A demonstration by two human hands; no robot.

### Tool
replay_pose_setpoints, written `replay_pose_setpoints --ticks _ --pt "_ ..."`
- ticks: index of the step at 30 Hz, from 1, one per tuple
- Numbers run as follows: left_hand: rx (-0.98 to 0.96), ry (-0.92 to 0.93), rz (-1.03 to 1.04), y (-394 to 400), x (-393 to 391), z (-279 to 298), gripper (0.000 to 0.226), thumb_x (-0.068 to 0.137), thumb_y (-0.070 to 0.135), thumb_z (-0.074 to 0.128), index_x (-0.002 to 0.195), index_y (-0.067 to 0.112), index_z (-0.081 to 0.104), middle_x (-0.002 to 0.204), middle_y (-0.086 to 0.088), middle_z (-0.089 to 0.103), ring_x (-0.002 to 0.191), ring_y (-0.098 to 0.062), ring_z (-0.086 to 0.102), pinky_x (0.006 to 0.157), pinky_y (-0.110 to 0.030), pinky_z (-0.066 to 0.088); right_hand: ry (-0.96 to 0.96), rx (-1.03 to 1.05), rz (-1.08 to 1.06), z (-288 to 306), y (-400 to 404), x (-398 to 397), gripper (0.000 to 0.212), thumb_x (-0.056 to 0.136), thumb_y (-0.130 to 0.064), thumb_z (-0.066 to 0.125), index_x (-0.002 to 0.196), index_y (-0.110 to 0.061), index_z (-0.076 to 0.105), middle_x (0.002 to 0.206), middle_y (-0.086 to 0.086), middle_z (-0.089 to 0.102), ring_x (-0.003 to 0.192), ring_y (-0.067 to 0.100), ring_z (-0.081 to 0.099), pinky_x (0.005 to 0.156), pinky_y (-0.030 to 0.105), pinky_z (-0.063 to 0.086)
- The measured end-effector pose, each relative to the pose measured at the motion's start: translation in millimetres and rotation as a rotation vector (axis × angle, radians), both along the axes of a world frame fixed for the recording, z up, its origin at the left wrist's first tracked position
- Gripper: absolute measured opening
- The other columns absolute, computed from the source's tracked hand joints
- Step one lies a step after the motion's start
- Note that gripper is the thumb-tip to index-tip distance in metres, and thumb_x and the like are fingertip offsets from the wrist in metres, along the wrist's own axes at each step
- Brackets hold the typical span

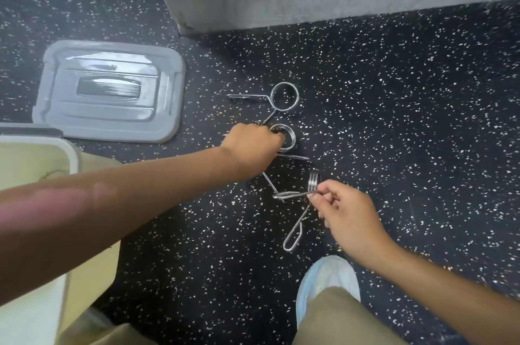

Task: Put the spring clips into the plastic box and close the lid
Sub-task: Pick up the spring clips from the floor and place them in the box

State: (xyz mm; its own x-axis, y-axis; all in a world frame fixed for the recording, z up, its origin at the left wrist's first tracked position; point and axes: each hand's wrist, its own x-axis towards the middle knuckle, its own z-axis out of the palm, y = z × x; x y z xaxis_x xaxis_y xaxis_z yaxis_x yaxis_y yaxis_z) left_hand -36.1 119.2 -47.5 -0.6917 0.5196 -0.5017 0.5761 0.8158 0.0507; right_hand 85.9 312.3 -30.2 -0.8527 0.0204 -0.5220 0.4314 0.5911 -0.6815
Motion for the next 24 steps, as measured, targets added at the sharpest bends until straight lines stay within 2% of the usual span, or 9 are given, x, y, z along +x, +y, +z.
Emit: replay_pose_setpoints --ticks 3,7,9,13,16,18,20,22,24 --pt "0.017 0.013 0.010 -2.9 1.9 -3.1 0.014 0.100 0.017 0.050 0.112 0.016 0.056 0.095 -0.007 0.071 0.082 -0.035 0.068 0.057 -0.035 0.038 -0.034 -0.041 -0.046 0.9 2.2 -1.4 0.019 0.096 -0.022 0.067 0.077 -0.022 0.067 0.062 0.001 0.066 0.050 0.009 0.054 0.060 0.036 0.053" --pt "0.055 0.025 0.061 -7.2 2.3 2.1 0.012 0.101 0.020 0.047 0.107 0.015 0.055 0.095 -0.009 0.071 0.082 -0.036 0.067 0.059 -0.036 0.038 -0.079 -0.118 -0.121 2.3 -1.7 -4.9 0.015 0.098 -0.019 0.064 0.083 -0.016 0.067 0.060 -0.001 0.062 0.048 0.008 0.053 0.052 0.019 0.048" --pt "0.090 0.027 0.101 -12.5 2.5 9.7 0.018 0.103 0.027 0.043 0.108 0.014 0.056 0.096 -0.010 0.070 0.082 -0.036 0.066 0.060 -0.036 0.038 -0.102 -0.152 -0.143 3.2 -5.8 -7.3 0.015 0.100 -0.018 0.062 0.086 -0.013 0.067 0.062 0.000 0.060 0.048 0.008 0.054 0.053 0.017 0.047" --pt "0.171 0.037 0.187 -25.9 2.7 33.7 0.026 0.104 0.035 0.042 0.109 0.015 0.058 0.095 -0.010 0.070 0.076 -0.033 0.059 0.061 -0.035 0.037 -0.126 -0.217 -0.162 8.2 -14.6 -12.3 0.016 0.101 -0.018 0.060 0.088 -0.011 0.066 0.060 -0.002 0.057 0.049 0.010 0.055 0.058 0.024 0.050" --pt "0.252 0.053 0.262 -44.3 6.8 52.2 0.024 0.102 0.035 0.045 0.104 0.015 0.059 0.082 -0.005 0.062 0.078 -0.033 0.064 0.061 -0.034 0.043 -0.139 -0.277 -0.158 18.5 -24.2 -17.8 0.016 0.103 -0.016 0.056 0.093 -0.006 0.066 0.063 0.002 0.056 0.053 0.014 0.056 0.059 0.024 0.052" --pt "0.293 0.052 0.288 -60.9 11.8 64.8 0.022 0.102 0.035 0.047 0.100 0.016 0.058 0.076 0.000 0.058 0.073 -0.029 0.062 0.060 -0.034 0.049 -0.164 -0.340 -0.156 26.8 -33.7 -21.2 0.017 0.103 -0.017 0.056 0.094 -0.007 0.066 0.061 0.001 0.055 0.058 0.018 0.057 0.064 0.030 0.053" --pt "0.308 0.049 0.318 -75.5 16.6 77.5 0.023 0.102 0.036 0.047 0.099 0.016 0.060 0.075 0.001 0.058 0.070 -0.026 0.060 0.057 -0.034 0.046 -0.181 -0.377 -0.142 33.7 -41.8 -23.4 0.017 0.101 -0.024 0.059 0.091 -0.011 0.066 0.058 -0.002 0.057 0.061 0.019 0.058 0.070 0.034 0.052" --pt "0.325 0.046 0.368 -92.6 23.9 90.6 0.024 0.102 0.036 0.048 0.101 0.017 0.062 0.072 0.003 0.059 0.066 -0.022 0.058 0.053 -0.032 0.042 -0.190 -0.398 -0.123 40.4 -52.6 -24.0 0.018 0.099 -0.027 0.063 0.092 -0.011 0.068 0.060 0.003 0.059 0.062 0.020 0.058 0.075 0.040 0.051" --pt "0.357 0.028 0.444 -110.1 33.3 105.0 0.023 0.102 0.037 0.049 0.098 0.018 0.061 0.066 0.007 0.056 0.059 -0.016 0.053 0.049 -0.030 0.034 -0.190 -0.414 -0.107 48.1 -64.7 -24.9 0.020 0.097 -0.029 0.064 0.088 -0.012 0.069 0.062 0.009 0.058 0.063 0.019 0.057 0.077 0.040 0.051"
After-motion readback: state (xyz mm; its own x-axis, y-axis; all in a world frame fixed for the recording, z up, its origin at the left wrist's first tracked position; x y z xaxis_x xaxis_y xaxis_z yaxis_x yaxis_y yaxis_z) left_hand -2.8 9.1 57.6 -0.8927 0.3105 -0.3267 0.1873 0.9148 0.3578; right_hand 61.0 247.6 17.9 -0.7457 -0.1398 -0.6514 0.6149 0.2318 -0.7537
